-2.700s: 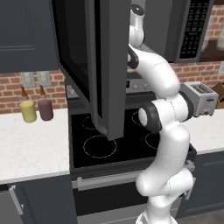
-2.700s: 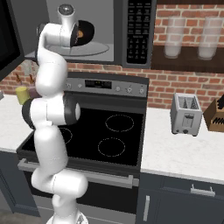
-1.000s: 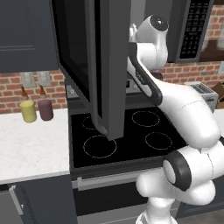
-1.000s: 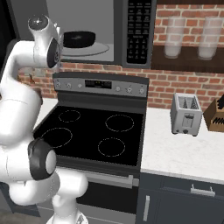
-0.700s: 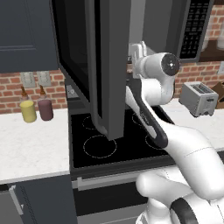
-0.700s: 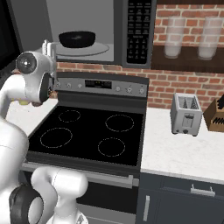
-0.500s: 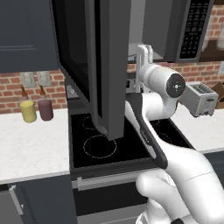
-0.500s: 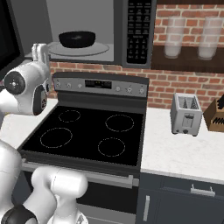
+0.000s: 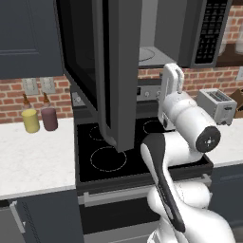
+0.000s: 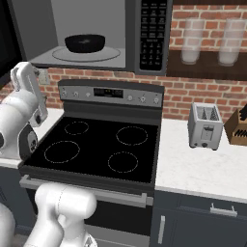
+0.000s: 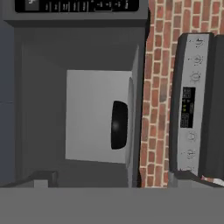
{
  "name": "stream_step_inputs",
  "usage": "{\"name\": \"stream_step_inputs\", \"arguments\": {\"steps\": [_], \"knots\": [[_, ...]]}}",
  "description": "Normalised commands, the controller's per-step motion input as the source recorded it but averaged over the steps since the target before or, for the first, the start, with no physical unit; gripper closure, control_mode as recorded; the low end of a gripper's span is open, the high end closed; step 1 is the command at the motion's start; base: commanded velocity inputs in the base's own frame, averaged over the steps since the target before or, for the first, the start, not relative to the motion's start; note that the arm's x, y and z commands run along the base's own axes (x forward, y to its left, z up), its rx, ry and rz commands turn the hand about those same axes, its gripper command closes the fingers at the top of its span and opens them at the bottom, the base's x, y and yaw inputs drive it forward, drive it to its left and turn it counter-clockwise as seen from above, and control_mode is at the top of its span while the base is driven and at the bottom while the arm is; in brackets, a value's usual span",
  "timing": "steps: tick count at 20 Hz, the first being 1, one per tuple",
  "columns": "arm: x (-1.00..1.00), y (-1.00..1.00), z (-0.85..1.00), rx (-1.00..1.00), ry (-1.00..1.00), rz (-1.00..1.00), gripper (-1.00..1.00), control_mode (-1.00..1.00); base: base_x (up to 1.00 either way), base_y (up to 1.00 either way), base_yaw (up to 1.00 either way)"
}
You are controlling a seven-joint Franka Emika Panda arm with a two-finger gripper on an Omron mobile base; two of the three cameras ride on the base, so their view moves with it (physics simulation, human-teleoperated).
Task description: Open the microwave, place the bowl with waffle inside the microwave, then close the microwave door and turn it on.
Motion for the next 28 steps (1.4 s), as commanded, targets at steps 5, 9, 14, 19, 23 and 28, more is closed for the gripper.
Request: {"name": "stream_step_inputs", "arguments": {"steps": [5, 9, 14, 19, 23, 28], "knots": [[-1.0, -0.41, 0.0, 0.0, -0.1, -0.01, -1.0, -1.0, 0.0, 0.0, 0.0], [-1.0, -0.03, 0.0, 0.0, -0.05, 0.0, -1.0, -1.0, 0.0, 0.0, 0.0], [-1.0, 0.38, 0.05, -0.01, -0.06, 0.0, -1.0, -1.0, 0.0, 0.0, 0.0], [-1.0, 0.27, -0.01, -0.05, 0.0, 0.0, -1.0, -1.0, 0.0, 0.0, 0.0], [-0.99, 0.01, -0.03, -0.03, -0.04, 0.0, -1.0, -1.0, 0.0, 0.0, 0.0], [-1.0, 0.35, 0.0, -0.09, -0.09, 0.02, -1.0, -1.0, 0.0, 0.0, 0.0]]}}
